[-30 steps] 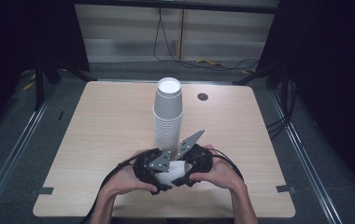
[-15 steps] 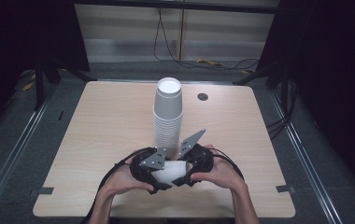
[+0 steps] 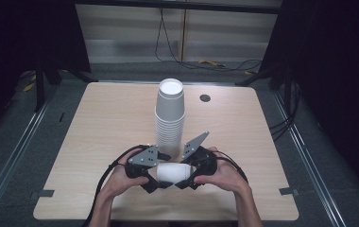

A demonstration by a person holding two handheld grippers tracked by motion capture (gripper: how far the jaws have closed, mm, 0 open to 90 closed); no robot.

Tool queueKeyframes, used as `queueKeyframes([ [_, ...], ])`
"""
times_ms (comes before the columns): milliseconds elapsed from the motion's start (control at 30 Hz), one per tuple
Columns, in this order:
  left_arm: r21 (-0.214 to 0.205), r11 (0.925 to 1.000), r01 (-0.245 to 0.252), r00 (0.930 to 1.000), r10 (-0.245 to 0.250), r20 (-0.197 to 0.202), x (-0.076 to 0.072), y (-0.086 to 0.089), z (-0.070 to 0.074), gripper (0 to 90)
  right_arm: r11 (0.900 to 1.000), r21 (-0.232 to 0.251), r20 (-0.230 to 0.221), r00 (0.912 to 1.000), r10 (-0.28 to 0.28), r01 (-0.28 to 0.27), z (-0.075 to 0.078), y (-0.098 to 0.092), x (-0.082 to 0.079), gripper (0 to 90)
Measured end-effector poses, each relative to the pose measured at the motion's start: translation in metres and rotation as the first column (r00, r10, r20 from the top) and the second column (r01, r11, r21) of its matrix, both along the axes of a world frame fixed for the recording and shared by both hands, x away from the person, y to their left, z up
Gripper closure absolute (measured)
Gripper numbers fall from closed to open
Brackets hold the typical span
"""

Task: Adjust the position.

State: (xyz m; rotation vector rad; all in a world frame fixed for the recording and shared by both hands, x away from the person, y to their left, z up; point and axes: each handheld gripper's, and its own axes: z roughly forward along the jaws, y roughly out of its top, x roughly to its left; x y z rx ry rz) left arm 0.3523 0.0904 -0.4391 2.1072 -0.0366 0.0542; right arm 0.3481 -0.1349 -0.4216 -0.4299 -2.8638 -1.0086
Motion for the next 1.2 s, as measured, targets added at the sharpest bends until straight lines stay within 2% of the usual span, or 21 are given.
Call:
queueKeyframes([
  [33, -0.002, 1.0, 0.0, 1.0, 0.0, -0.002, 0.0, 0.001, 0.0, 15.3, 1.0, 0.008, -0.001, 1.0, 0.005, -0.005, 0.001, -0.001, 0.0, 23.4],
  [167, -0.041, 0.996, -0.079, 0.9968, 0.079, -0.013, -0.003, 0.005, 0.0, 15.8, 0.9999, 0.003, 0.007, 0.9999, -0.013, 0.013, 0.002, -0.003, 0.0, 23.3],
  [233, -0.069, 0.9935, -0.091, 0.9959, 0.091, -0.002, -0.006, 0.008, 0.001, 15.8, 0.9999, 0.0, 0.0, 0.9999, -0.017, 0.017, 0.0, -0.005, 0.0, 23.2],
  [300, -0.075, 0.9919, -0.102, 0.9948, 0.102, -0.007, -0.007, 0.011, 0.002, 15.6, 0.9989, 0.044, -0.009, 0.9998, -0.015, 0.015, 0.0, -0.008, -0.001, 23.1],
  [367, -0.099, 0.9869, -0.128, 0.9918, 0.128, -0.004, -0.009, 0.014, 0.003, 15.8, 0.998, 0.056, -0.007, 0.9995, -0.031, 0.031, -0.001, -0.012, -0.002, 23.1],
  [433, -0.124, 0.9801, -0.155, 0.9879, 0.155, -0.01, -0.01, 0.017, 0.003, 15.8, 0.9981, 0.032, -0.002, 0.9986, -0.053, 0.053, -0.005, -0.015, -0.003, 23.1],
  [533, -0.132, 0.9702, -0.203, 0.9792, 0.202, -0.021, -0.01, 0.021, 0.002, 15.8, 0.9964, 0.058, 0.003, 0.998, -0.062, 0.062, -0.006, -0.019, -0.004, 23.1],
  [633, -0.162, 0.9633, -0.214, 0.9768, 0.21, -0.044, -0.012, 0.024, 0.0, 15.8, 0.9951, 0.069, 0.018, 0.9972, -0.073, 0.071, -0.007, -0.022, -0.004, 23.0],
  [800, -0.176, 0.9559, -0.235, 0.9719, 0.229, -0.054, -0.014, 0.028, -0.003, 15.7, 0.9882, 0.111, 0.022, 0.9939, -0.108, 0.105, -0.011, -0.026, -0.005, 22.9],
  [833, -0.183, 0.952, -0.246, 0.9692, 0.238, -0.062, -0.015, 0.028, -0.004, 15.7, 0.9869, 0.116, 0.022, 0.9931, -0.115, 0.112, -0.012, -0.026, -0.006, 22.9],
  [900, -0.194, 0.951, -0.241, 0.9703, 0.231, -0.072, -0.015, 0.031, -0.004, 15.6, 0.9855, 0.127, 0.026, 0.9928, -0.117, 0.113, -0.013, -0.027, -0.007, 22.9],
  [967, -0.204, 0.9459, -0.252, 0.9675, 0.242, -0.073, -0.016, 0.032, -0.005, 15.7, 0.983, 0.137, 0.03, 0.9913, -0.128, 0.123, -0.014, -0.028, -0.008, 22.9],
  [1000, -0.212, 0.9408, -0.264, 0.9643, 0.253, -0.079, -0.018, 0.033, -0.006, 15.6, 0.982, 0.143, 0.027, 0.9913, -0.129, 0.124, -0.015, -0.029, -0.008, 22.9],
  [1033, -0.208, 0.9425, -0.262, 0.9649, 0.251, -0.077, -0.017, 0.034, -0.006, 15.7, 0.9806, 0.149, 0.031, 0.9907, -0.133, 0.127, -0.016, -0.03, -0.009, 22.9],
  [1200, -0.217, 0.9361, -0.276, 0.9608, 0.264, -0.084, -0.018, 0.035, -0.006, 15.7, 0.974, 0.181, 0.038, 0.9886, -0.146, 0.136, -0.018, -0.033, -0.011, 22.9],
])
